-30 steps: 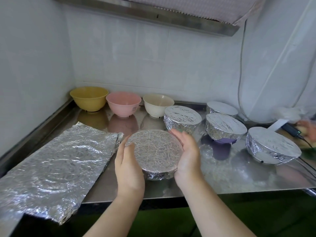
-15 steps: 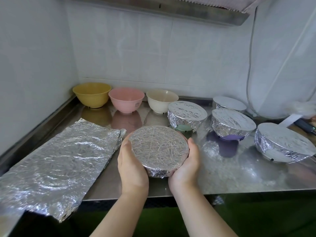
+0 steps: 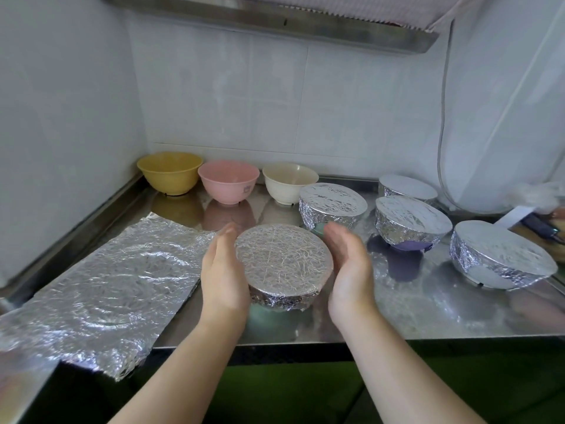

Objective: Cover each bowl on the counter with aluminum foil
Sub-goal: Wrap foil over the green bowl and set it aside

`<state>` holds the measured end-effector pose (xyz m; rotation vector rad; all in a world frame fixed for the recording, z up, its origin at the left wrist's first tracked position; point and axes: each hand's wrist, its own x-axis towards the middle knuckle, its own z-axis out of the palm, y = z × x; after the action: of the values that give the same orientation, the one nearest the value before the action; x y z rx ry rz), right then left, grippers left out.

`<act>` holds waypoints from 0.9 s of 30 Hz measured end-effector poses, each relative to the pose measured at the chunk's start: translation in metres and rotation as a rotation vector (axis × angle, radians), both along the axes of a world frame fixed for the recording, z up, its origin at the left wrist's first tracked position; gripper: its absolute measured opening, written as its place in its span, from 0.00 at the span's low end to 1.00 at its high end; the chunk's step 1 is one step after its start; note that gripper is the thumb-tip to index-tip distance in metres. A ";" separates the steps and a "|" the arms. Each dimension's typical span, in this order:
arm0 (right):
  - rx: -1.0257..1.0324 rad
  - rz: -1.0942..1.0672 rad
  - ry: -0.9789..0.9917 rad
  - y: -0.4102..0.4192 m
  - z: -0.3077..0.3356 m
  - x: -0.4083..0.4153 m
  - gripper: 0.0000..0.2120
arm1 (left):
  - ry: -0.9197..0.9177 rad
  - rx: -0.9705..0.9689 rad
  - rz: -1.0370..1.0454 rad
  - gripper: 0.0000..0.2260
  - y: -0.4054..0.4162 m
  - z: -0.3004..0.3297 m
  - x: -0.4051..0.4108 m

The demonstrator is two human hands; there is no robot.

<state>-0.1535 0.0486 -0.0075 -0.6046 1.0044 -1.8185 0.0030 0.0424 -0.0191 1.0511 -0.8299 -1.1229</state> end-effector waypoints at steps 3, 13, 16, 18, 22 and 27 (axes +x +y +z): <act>0.030 -0.082 0.057 -0.005 0.001 0.013 0.19 | -0.034 -0.029 0.015 0.23 0.000 0.013 -0.006; 0.023 -0.167 -0.085 -0.001 -0.018 0.030 0.21 | -0.019 -0.008 0.086 0.19 -0.001 -0.006 -0.024; 0.053 -0.197 -0.038 -0.002 -0.021 0.030 0.20 | -0.053 -0.020 0.058 0.23 0.001 -0.007 -0.024; 0.080 -0.223 0.032 -0.001 -0.021 0.029 0.16 | -0.137 0.001 0.050 0.24 -0.002 -0.009 -0.021; 0.064 -0.232 0.091 -0.001 -0.021 0.028 0.15 | -0.048 0.044 0.013 0.21 -0.007 -0.012 -0.018; 0.084 -0.157 0.217 0.006 -0.016 0.023 0.17 | 0.003 0.068 -0.028 0.18 -0.008 -0.010 -0.011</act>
<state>-0.1306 0.0544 -0.0238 -0.6991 1.2992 -1.8634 -0.0082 0.0348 -0.0291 1.0964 -0.8110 -1.1828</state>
